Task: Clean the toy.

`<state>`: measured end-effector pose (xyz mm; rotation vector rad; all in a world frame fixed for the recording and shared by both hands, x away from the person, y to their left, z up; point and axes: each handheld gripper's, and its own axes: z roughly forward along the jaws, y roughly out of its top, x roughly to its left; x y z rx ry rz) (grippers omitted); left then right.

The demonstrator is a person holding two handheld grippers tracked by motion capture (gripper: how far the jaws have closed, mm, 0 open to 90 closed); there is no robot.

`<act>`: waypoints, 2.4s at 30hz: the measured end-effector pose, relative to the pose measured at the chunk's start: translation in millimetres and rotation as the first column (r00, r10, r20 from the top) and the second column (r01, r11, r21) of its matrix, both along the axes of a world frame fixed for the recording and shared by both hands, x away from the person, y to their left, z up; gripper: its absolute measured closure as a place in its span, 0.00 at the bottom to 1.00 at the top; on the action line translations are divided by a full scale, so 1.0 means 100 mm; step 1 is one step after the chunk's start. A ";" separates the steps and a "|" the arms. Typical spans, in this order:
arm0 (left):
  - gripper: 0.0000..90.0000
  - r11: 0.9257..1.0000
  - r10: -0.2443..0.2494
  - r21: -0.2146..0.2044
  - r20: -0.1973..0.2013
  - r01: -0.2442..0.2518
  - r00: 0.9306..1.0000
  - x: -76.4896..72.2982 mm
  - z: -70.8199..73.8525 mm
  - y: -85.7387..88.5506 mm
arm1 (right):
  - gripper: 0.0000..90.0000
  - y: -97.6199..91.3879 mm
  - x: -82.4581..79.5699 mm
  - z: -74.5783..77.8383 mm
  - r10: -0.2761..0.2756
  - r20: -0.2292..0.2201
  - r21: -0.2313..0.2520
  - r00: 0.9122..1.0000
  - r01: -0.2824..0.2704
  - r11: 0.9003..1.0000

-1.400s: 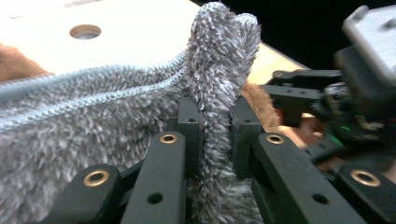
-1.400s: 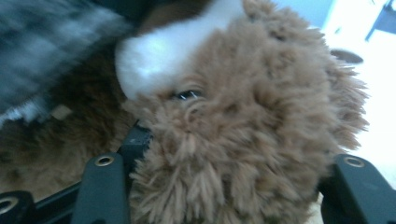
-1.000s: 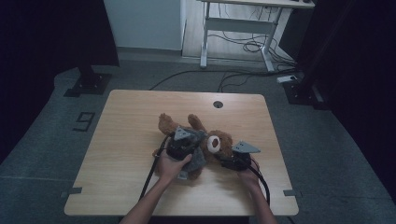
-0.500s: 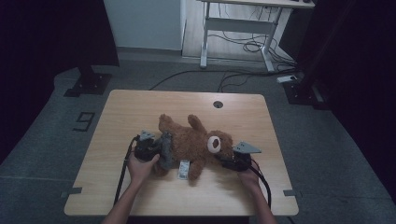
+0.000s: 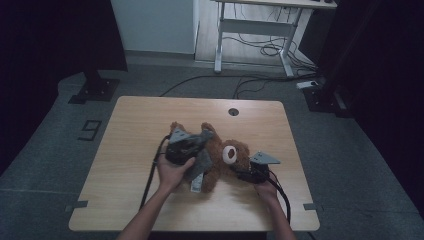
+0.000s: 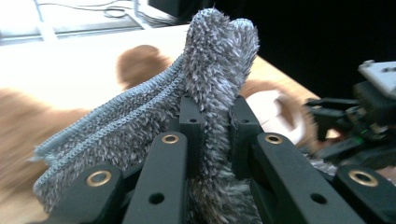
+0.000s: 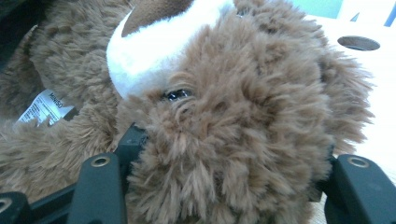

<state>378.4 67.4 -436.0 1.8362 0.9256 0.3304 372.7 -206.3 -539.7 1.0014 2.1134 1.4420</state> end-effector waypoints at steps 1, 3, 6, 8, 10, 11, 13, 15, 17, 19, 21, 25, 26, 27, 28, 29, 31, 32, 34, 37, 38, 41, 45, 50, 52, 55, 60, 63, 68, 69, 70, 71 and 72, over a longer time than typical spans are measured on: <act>0.88 1.000 -0.018 0.019 0.004 0.017 1.000 0.02 0.01 -0.13 | 0.42 0.00 0.00 0.00 0.001 0.001 0.000 1.000 -0.001 1.000; 0.88 0.998 -0.045 0.053 0.004 0.045 0.999 0.08 -0.03 -0.39 | 0.42 0.00 0.00 0.00 0.002 0.001 0.001 1.000 -0.002 1.000; 0.87 0.993 -0.076 0.088 -0.050 0.080 0.996 0.16 -0.21 -0.68 | 0.42 -0.01 0.00 0.00 0.003 0.000 0.000 1.000 -0.003 1.000; 0.87 0.995 -0.070 0.064 -0.051 0.073 0.996 0.20 -0.27 -0.70 | 0.41 -0.01 0.00 -0.02 -0.008 -0.015 -0.010 1.000 0.008 1.000; 0.88 0.995 -0.046 0.091 -0.066 0.051 0.997 0.25 -0.28 -0.64 | 0.41 -0.05 0.00 -0.06 -0.002 -0.010 0.028 1.000 0.003 1.000; 0.88 0.989 -0.017 0.149 -0.061 0.026 0.998 0.28 -0.30 -0.59 | 0.42 -0.05 -0.01 -0.06 0.003 -0.005 0.032 1.000 -0.003 0.999; 0.88 0.991 -0.008 0.132 -0.091 0.020 0.996 0.35 -0.36 -0.46 | 0.42 -0.04 -0.01 -0.05 0.007 0.004 0.020 1.000 -0.007 1.000; 0.88 0.997 -0.007 0.070 -0.131 0.017 0.991 0.39 -0.37 -0.32 | 0.42 -0.01 -0.02 -0.05 0.008 0.014 0.008 1.000 -0.008 1.000; 0.88 0.997 -0.006 0.078 -0.120 0.016 0.993 0.38 -0.34 -0.25 | 0.42 0.00 -0.02 -0.04 0.008 0.013 0.003 1.000 -0.008 1.000; 0.88 0.996 0.005 0.091 -0.105 0.005 0.994 0.39 -0.30 -0.17 | 0.42 0.00 -0.03 -0.04 0.006 0.013 0.003 1.000 -0.006 1.000; 0.88 0.996 0.029 0.088 -0.104 -0.020 0.994 0.42 -0.26 -0.06 | 0.42 0.00 -0.03 -0.05 0.005 0.016 0.007 1.000 -0.005 1.000; 0.88 0.992 0.107 0.084 -0.104 -0.098 0.989 0.49 -0.23 0.19 | 0.42 0.00 -0.03 -0.05 0.004 0.015 0.011 1.000 -0.004 1.000; 0.88 0.990 0.120 0.090 -0.107 -0.110 0.987 0.51 -0.25 0.25 | 0.42 0.00 -0.03 -0.05 0.004 0.014 0.012 1.000 -0.004 1.000; 0.88 0.989 0.134 0.084 -0.113 -0.125 0.985 0.52 -0.26 0.31 | 0.42 0.00 -0.03 -0.05 0.003 0.014 0.012 1.000 -0.004 1.000; 0.88 0.987 0.146 0.079 -0.119 -0.137 0.982 0.53 -0.27 0.37 | 0.42 0.00 -0.03 -0.05 0.003 0.014 0.011 1.000 -0.003 1.000; 0.88 0.985 0.160 0.081 -0.119 -0.151 0.980 0.54 -0.28 0.41 | 0.42 0.00 -0.03 -0.05 0.002 0.014 0.011 1.000 -0.002 1.000; 0.88 0.979 0.191 0.096 -0.119 -0.180 0.974 0.56 -0.29 0.51 | 0.42 0.01 -0.04 -0.05 0.001 0.015 0.011 1.000 -0.001 1.000; 0.88 0.975 0.208 0.103 -0.127 -0.195 0.970 0.58 -0.31 0.57 | 0.42 0.00 -0.04 -0.05 0.001 0.015 0.010 1.000 -0.001 1.000; 0.88 0.970 0.231 0.116 -0.139 -0.216 0.963 0.61 -0.34 0.67 | 0.42 0.00 -0.04 -0.05 0.001 0.016 0.013 1.000 -0.002 1.000; 0.88 0.961 0.267 0.117 -0.161 -0.250 0.950 0.62 -0.41 0.83 | 0.42 0.00 -0.03 -0.05 0.002 0.016 0.015 1.000 -0.003 1.000; 0.88 0.959 0.274 0.115 -0.165 -0.258 0.947 0.61 -0.41 0.87 | 0.42 0.00 -0.03 -0.05 0.002 0.016 0.015 1.000 -0.003 1.000; 0.88 0.958 0.279 0.111 -0.153 -0.264 0.948 0.57 -0.36 0.92 | 0.42 0.00 -0.03 -0.05 0.002 0.015 0.017 1.000 -0.002 1.000; 0.88 0.968 0.244 0.082 -0.106 -0.236 0.964 0.48 -0.19 0.82 | 0.42 -0.01 -0.03 -0.05 0.001 0.014 0.015 1.000 -0.001 1.000; 0.88 0.991 0.128 0.037 -0.041 -0.126 0.991 0.33 0.10 0.41 | 0.42 -0.01 -0.02 -0.06 -0.002 0.014 0.020 1.000 0.001 1.000; 0.88 0.997 0.073 0.031 -0.023 -0.072 0.997 0.27 0.17 0.18 | 0.42 -0.01 -0.03 -0.05 -0.001 0.013 0.019 1.000 0.001 1.000; 0.88 0.999 -0.011 0.030 -0.018 0.012 1.000 0.19 0.21 -0.20 | 0.42 -0.01 -0.03 -0.05 -0.003 0.013 0.020 1.000 0.003 1.000; 0.88 0.992 -0.102 0.072 -0.048 0.105 0.994 0.10 0.07 -0.83 | 0.41 -0.01 -0.03 -0.06 -0.006 0.010 0.024 1.000 0.006 1.000; 0.88 0.974 -0.135 0.179 -0.029 0.138 0.990 0.01 -0.09 -1.13 | 0.41 -0.01 -0.04 -0.06 -0.007 0.011 0.022 1.000 0.006 1.000; 0.88 0.967 -0.141 0.214 -0.016 0.141 0.990 0.00 -0.28 -1.15 | 0.41 0.00 -0.04 -0.07 -0.009 0.008 0.006 1.000 0.009 1.000; 0.89 0.966 -0.140 0.217 -0.012 0.140 0.990 0.00 -0.27 -1.13 | 0.41 0.01 -0.04 -0.07 -0.009 0.011 0.007 1.000 0.009 1.000; 0.89 0.966 -0.136 0.222 -0.007 0.135 0.991 0.00 -0.27 -1.11 | 0.41 0.01 -0.04 -0.07 -0.008 0.014 0.003 1.000 0.008 1.000; 0.89 0.966 -0.132 0.222 -0.005 0.129 0.991 0.00 -0.26 -1.08 | 0.41 0.02 -0.04 -0.07 -0.008 0.016 0.003 1.000 0.008 1.000; 0.89 0.968 -0.128 0.215 -0.008 0.126 0.992 0.00 -0.25 -1.06 | 0.41 0.02 -0.04 -0.07 -0.008 0.017 0.003 1.000 0.008 1.000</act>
